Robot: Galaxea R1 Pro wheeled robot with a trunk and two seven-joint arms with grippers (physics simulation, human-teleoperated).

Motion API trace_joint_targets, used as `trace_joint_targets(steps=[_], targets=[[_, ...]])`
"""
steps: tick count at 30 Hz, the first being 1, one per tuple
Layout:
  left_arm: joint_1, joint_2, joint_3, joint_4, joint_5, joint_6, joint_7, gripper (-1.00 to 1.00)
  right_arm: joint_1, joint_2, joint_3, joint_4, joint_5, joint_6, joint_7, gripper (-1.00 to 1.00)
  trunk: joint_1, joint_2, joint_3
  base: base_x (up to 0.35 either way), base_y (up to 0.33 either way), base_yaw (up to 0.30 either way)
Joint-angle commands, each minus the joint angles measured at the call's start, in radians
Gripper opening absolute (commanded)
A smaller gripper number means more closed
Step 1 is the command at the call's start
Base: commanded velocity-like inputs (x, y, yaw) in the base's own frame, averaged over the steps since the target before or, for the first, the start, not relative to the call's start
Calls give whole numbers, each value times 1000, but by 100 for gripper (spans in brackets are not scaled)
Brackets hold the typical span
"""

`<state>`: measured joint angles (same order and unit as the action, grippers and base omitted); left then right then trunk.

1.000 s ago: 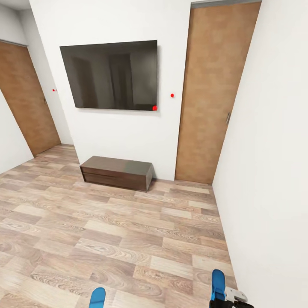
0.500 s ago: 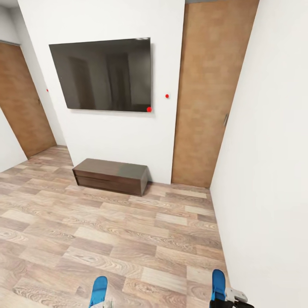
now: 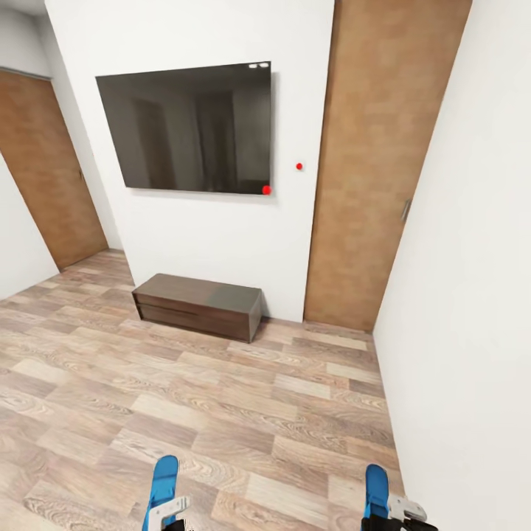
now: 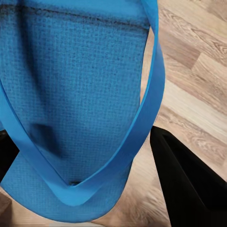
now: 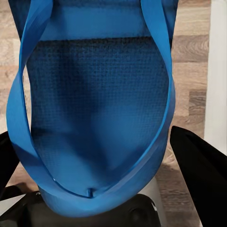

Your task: In the bedroom, move the book from the bed onto either nightstand, and place the two sandals side by side next to the bed.

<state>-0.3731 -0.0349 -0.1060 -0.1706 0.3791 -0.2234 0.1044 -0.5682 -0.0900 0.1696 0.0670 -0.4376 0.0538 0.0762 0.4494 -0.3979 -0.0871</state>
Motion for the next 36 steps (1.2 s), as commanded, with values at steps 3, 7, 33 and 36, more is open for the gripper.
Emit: trace_joint_targets(steps=[3,7,33,36], targets=[[-1,0,-9,6,7,-7,4,-100,-2,0,8,2,-10,1,5,-100,1,-2,-2,171,0,282],[-1,1,-8,8,7,-8,4,-100,-2,0,8,2,-10,1,5,-100,1,-2,-2,283,0,285],[-1,3,-8,18,7,-10,3,-100,-2,-1,8,2,-11,1,5,-100,1,-2,-2,321,0,286],[-1,3,-9,20,7,-10,3,-100,-2,-1,8,2,-11,1,5,-100,1,-2,-2,241,0,287]])
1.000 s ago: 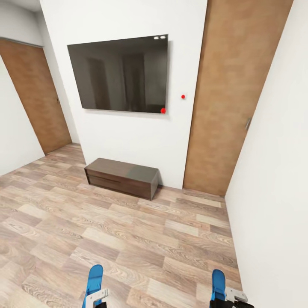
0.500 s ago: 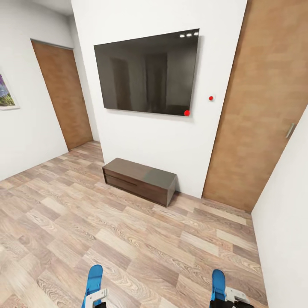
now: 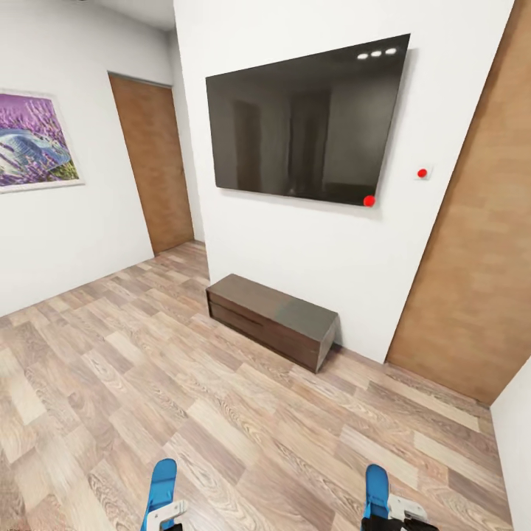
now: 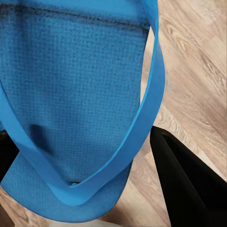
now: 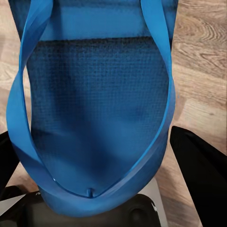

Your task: In the bedroom, move the book from the bed onto either nightstand, and place the two sandals side by side next to the bed.

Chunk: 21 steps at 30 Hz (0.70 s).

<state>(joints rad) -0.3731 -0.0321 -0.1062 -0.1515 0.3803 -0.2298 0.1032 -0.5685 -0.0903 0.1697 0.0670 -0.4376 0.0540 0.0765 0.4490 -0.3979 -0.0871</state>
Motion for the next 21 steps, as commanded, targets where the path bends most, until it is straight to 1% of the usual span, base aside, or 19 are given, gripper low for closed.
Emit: trace_joint_targets(steps=[1,14,21], targets=[[-1,0,-9,1,6,-3,4,-100,-2,0,8,2,-10,1,5,-100,1,-2,-2,224,0,286],[-1,0,-9,1,5,-3,4,-100,-1,0,8,2,-11,1,5,-100,1,-2,-2,205,0,287],[-1,-1,-9,2,5,-2,4,-100,-1,0,8,2,-10,1,5,-100,1,-2,-2,289,0,287]])
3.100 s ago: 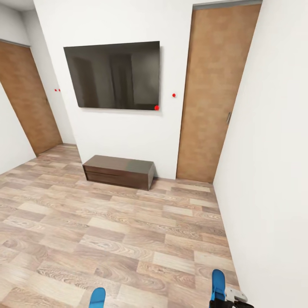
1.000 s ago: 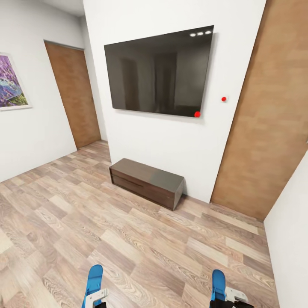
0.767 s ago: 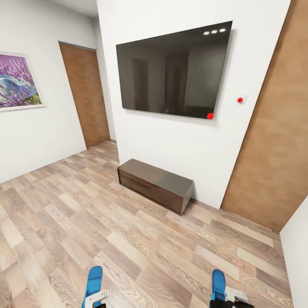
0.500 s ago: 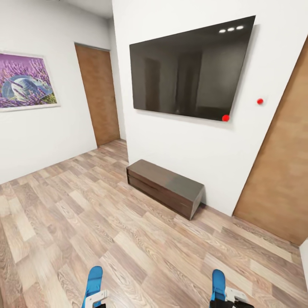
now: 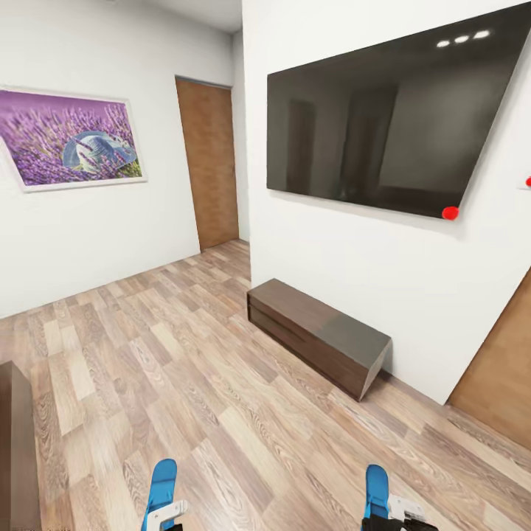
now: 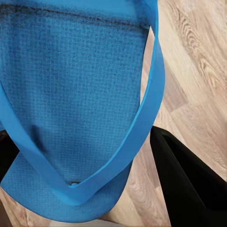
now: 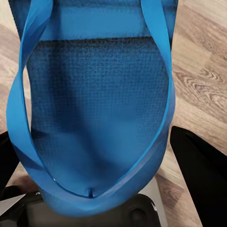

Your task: In the bedroom, move the book from the bed onto either nightstand, and place the two sandals side by side next to the bed.

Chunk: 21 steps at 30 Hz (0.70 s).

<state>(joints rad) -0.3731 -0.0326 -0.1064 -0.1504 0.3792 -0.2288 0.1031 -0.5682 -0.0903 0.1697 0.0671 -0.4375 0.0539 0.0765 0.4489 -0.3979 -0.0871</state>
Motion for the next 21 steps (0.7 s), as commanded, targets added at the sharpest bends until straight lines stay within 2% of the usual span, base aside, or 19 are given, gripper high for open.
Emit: trace_joint_targets(steps=[1,8,18,21], targets=[[-1,0,-9,1,6,-3,4,-100,-2,0,8,2,-10,1,5,-100,1,-2,-2,285,0,286],[-1,-3,-9,2,6,-3,4,-100,-1,0,8,2,-11,1,5,-100,1,-2,-2,190,0,286],[-1,-4,-9,2,5,-4,4,-100,-1,0,8,2,-10,1,5,-100,1,-2,-2,31,-3,287],[-1,-5,-10,2,4,-4,4,-100,-1,0,8,2,-10,2,4,-100,1,-2,-2,157,-126,287]])
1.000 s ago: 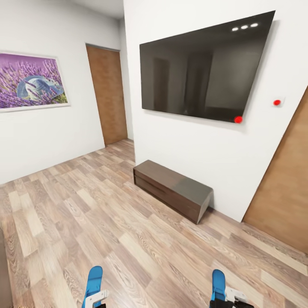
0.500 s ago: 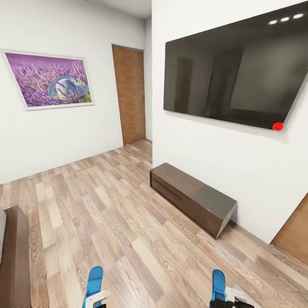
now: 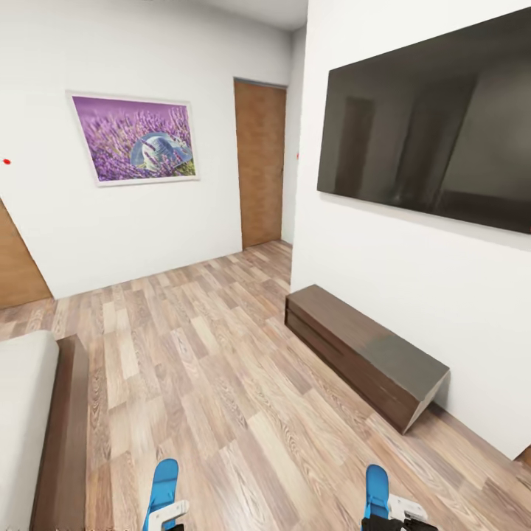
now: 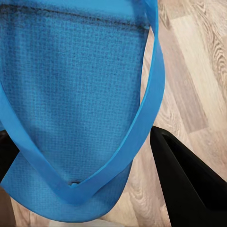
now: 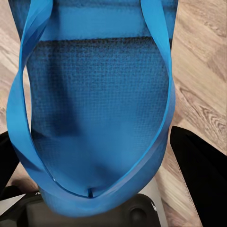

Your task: In the bedroom, move the book from the bed onto either nightstand, and place the two sandals side by side next to the bed.

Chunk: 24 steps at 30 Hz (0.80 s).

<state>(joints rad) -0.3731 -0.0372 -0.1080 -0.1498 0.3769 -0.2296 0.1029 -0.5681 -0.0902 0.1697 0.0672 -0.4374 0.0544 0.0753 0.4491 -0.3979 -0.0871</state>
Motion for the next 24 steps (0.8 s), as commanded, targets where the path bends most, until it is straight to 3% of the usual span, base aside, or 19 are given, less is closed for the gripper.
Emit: trace_joint_targets(steps=[1,10,24], targets=[[-1,-1,-8,1,6,-4,4,-100,-2,0,8,2,-11,1,5,-100,1,-2,-2,200,-182,287],[-1,-1,-9,1,5,-3,4,-100,-2,0,8,2,-11,1,4,-100,1,-2,-2,222,-154,287],[-1,-1,-9,1,5,-3,4,-100,-1,0,8,2,-11,2,4,-100,1,-2,-2,150,-13,287]])
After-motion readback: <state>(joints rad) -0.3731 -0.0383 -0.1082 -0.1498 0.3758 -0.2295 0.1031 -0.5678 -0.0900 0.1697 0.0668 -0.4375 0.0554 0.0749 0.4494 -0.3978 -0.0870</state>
